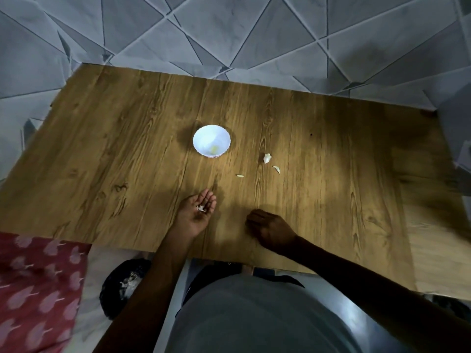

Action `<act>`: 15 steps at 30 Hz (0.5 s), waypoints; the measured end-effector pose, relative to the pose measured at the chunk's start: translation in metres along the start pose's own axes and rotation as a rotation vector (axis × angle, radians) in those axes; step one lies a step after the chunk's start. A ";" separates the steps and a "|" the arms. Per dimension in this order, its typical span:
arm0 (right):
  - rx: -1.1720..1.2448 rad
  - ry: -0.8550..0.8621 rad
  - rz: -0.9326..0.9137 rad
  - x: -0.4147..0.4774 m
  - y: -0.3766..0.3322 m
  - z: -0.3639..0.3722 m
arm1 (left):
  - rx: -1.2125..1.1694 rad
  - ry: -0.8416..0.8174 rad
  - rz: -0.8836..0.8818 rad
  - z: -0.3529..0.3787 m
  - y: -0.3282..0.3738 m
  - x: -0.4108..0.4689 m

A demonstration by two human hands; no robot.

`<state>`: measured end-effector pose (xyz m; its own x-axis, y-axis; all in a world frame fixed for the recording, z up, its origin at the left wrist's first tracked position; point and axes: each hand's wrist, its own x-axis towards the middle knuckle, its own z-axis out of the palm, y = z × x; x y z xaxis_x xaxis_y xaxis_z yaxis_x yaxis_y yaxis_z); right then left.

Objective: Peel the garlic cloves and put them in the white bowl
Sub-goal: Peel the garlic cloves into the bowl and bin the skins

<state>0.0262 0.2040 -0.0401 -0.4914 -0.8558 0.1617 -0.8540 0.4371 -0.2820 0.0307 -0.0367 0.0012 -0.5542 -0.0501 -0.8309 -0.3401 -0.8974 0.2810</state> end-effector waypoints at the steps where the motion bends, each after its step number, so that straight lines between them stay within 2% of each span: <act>1: 0.045 0.014 0.073 0.000 0.001 -0.005 | -0.001 0.001 -0.004 0.000 0.000 0.000; 3: 0.148 0.101 0.302 0.004 -0.001 -0.016 | 0.004 0.000 -0.014 0.001 -0.001 0.001; 5: 0.150 0.182 0.505 0.012 0.002 -0.021 | 0.011 -0.003 -0.019 0.003 -0.003 0.000; 8: 0.169 0.083 0.663 0.025 -0.002 -0.018 | 0.023 0.001 -0.036 0.006 -0.009 0.000; 10: 0.161 0.056 0.637 0.029 -0.013 -0.013 | 0.023 0.005 -0.046 0.008 -0.012 0.001; 12: 0.030 0.065 0.489 0.023 -0.028 -0.005 | 0.013 0.002 -0.050 0.010 -0.015 0.001; 15: 0.025 0.017 0.341 0.007 -0.037 0.003 | 0.008 0.002 -0.055 0.012 -0.018 -0.001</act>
<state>0.0551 0.1810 -0.0310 -0.7510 -0.6566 0.0699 -0.6357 0.6903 -0.3454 0.0282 -0.0154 0.0024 -0.5332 -0.0013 -0.8460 -0.3764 -0.8952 0.2386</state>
